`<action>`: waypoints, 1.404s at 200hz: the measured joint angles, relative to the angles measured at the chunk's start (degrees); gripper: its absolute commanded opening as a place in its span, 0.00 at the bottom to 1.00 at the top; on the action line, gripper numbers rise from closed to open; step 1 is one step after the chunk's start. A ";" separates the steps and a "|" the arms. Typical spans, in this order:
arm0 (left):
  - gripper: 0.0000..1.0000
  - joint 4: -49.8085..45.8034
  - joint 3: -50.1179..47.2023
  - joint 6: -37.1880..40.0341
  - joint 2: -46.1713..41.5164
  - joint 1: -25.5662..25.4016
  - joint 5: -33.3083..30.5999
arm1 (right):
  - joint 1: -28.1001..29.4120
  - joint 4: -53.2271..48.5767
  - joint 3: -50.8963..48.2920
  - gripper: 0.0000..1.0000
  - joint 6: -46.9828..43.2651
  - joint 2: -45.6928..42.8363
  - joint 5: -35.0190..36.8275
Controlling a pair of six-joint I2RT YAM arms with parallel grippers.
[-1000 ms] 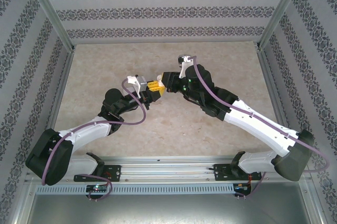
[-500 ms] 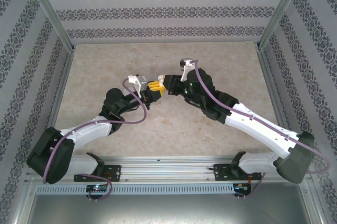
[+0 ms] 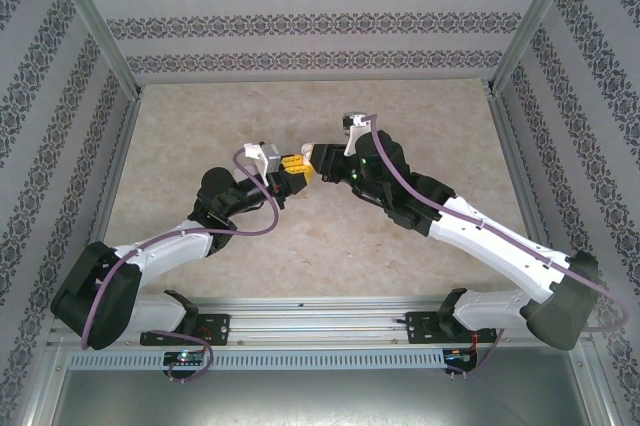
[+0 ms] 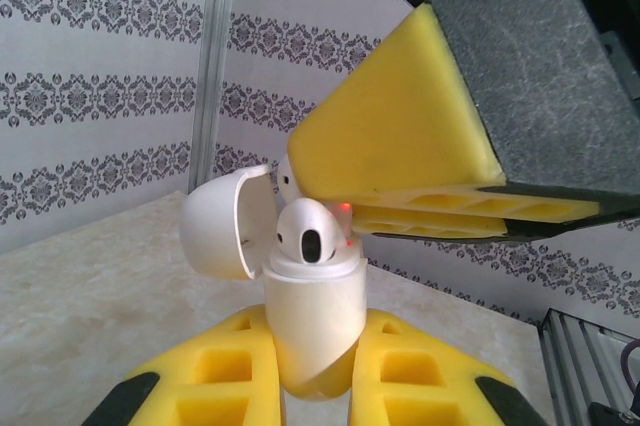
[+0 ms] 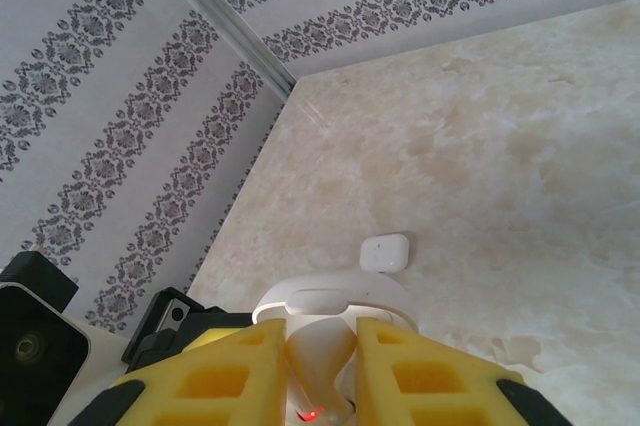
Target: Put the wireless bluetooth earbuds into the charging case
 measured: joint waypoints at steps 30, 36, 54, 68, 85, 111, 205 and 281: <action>0.00 0.04 0.00 0.00 0.00 -0.13 0.20 | 0.00 -1.66 0.94 0.25 -0.02 0.02 -0.02; 0.00 0.04 0.00 -0.02 0.00 -0.22 0.17 | 0.00 -2.08 1.18 0.25 -0.02 0.04 -0.02; 0.00 0.15 0.00 -0.02 0.00 -0.26 0.20 | 0.00 -3.08 1.81 0.25 -0.02 0.11 -0.15; 0.00 0.44 0.00 -0.04 0.00 -0.26 0.15 | 0.00 -3.58 2.38 0.27 -0.02 0.33 -0.20; 0.00 0.59 0.00 -0.11 0.00 -0.26 0.09 | 0.00 -4.26 3.10 0.28 -0.02 0.63 -0.44; 0.00 0.87 0.00 -0.22 0.00 -0.26 -0.24 | 0.00 -4.87 3.96 0.29 -0.04 1.05 -0.59; 0.00 1.73 0.00 -0.22 -0.07 -0.26 -0.26 | 0.00 -7.48 5.88 0.34 -0.02 1.31 -0.57; 0.00 1.75 0.00 -0.15 -0.66 -0.26 -0.26 | 0.00 -11.19 6.58 0.35 -0.02 -0.11 0.57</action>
